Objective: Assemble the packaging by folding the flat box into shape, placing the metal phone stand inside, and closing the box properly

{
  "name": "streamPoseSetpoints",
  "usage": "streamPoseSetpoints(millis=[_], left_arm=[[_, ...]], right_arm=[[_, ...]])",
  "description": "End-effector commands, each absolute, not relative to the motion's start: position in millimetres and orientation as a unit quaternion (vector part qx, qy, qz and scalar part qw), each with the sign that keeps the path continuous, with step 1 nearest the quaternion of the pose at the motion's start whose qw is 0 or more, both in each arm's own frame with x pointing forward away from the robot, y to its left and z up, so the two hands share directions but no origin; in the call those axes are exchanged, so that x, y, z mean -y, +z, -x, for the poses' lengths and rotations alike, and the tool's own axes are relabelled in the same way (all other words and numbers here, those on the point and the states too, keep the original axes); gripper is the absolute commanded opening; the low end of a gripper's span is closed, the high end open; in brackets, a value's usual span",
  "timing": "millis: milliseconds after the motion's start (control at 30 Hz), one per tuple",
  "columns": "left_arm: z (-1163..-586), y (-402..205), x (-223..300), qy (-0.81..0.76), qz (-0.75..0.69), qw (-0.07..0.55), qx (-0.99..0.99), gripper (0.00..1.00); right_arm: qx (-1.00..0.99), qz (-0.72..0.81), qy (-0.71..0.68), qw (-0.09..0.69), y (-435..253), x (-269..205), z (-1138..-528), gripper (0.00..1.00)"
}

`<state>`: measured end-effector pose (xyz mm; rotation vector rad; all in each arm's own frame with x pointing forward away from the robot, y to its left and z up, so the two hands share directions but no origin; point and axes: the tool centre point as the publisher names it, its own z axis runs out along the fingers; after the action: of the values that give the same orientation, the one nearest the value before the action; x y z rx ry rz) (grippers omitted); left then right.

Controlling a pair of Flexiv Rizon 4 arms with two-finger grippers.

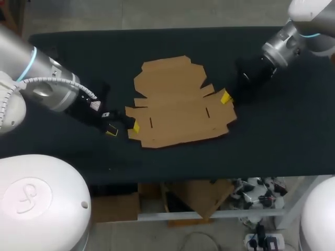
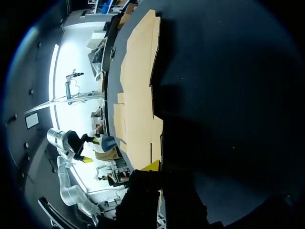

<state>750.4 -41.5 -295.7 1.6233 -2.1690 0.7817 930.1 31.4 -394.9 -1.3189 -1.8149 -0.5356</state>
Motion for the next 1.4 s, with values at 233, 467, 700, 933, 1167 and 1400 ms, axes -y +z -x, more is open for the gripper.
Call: streamPoseSetpoints(millis=[233, 467, 700, 933, 1167, 1400], left_arm=[[-750, -295, 44, 0.268, -0.57, 0.16, 0.76, 1.0], [-751, -296, 43, 0.267, -0.572, 0.16, 0.759, 1.0], [-752, -297, 44, 0.267, -0.571, 0.163, 0.759, 1.0], [-751, -297, 47, 0.267, -0.571, 0.162, 0.759, 1.0], [-750, -296, 51, 0.266, -0.57, 0.161, 0.761, 1.0], [-748, -296, 53, 0.265, -0.569, 0.161, 0.762, 1.0]], right_arm=[[0.686, 0.558, -0.294, 0.363, -406, -34, -912, 0.0], [0.683, 0.551, -0.305, 0.371, -408, -37, -905, 0.0], [0.686, 0.535, -0.308, 0.386, -403, -34, -902, 0.0], [0.685, 0.523, -0.304, 0.405, -402, -32, -900, 0.0], [0.685, 0.518, -0.303, 0.413, -402, -30, -895, 0.0], [0.686, 0.517, -0.3, 0.415, -403, -31, -889, 0.0]])
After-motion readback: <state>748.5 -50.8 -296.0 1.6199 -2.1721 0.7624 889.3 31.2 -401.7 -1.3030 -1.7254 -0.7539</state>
